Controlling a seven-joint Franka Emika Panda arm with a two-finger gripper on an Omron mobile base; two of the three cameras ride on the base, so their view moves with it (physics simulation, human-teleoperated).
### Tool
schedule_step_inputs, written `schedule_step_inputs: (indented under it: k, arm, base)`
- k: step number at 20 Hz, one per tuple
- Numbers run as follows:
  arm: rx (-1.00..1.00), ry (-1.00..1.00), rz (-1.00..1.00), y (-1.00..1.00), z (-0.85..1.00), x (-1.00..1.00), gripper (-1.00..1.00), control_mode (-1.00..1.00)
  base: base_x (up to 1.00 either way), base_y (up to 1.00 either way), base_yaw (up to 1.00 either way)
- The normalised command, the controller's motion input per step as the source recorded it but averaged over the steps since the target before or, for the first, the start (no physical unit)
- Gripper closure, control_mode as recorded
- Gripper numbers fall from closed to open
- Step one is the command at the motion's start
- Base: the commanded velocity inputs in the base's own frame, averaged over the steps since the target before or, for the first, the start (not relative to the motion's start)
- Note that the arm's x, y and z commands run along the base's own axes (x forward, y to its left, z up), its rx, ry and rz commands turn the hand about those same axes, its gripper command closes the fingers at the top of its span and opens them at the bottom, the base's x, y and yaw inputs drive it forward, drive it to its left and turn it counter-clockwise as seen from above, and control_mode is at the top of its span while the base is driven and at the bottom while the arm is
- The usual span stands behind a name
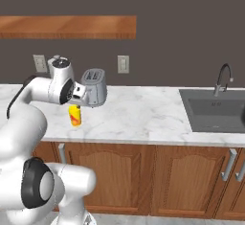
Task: Place the pitcher and cup on the dining counter for serving.
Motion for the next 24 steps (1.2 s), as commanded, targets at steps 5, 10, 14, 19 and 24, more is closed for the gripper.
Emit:
schedule_step_inputs:
  k: [5,10,14,19,24]
  arm:
    - [0.00,0.12,-0.02,0.00,-0.04,0.47,-1.00,-1.00]
    - [0.00,0.13,-0.01,0.00,-0.13,0.33,-1.00,-1.00]
    - [0.00,0.06,-0.02,0.00,-0.41,0.13,-1.00,-1.00]
    - [0.00,0.04,-0.02,0.01,-0.41,0.21,-1.00,-1.00]
    - [0.00,0.04,-0.01,0.13,-0.44,0.21,-1.00,-1.00]
  base:
    - [0.00,0.00,0.00]
    - [0.00,0.00,0.00]
    - [0.00,0.00,0.00]
    - [0.00,0.00,0.00]
    - [0.00,0.00,0.00]
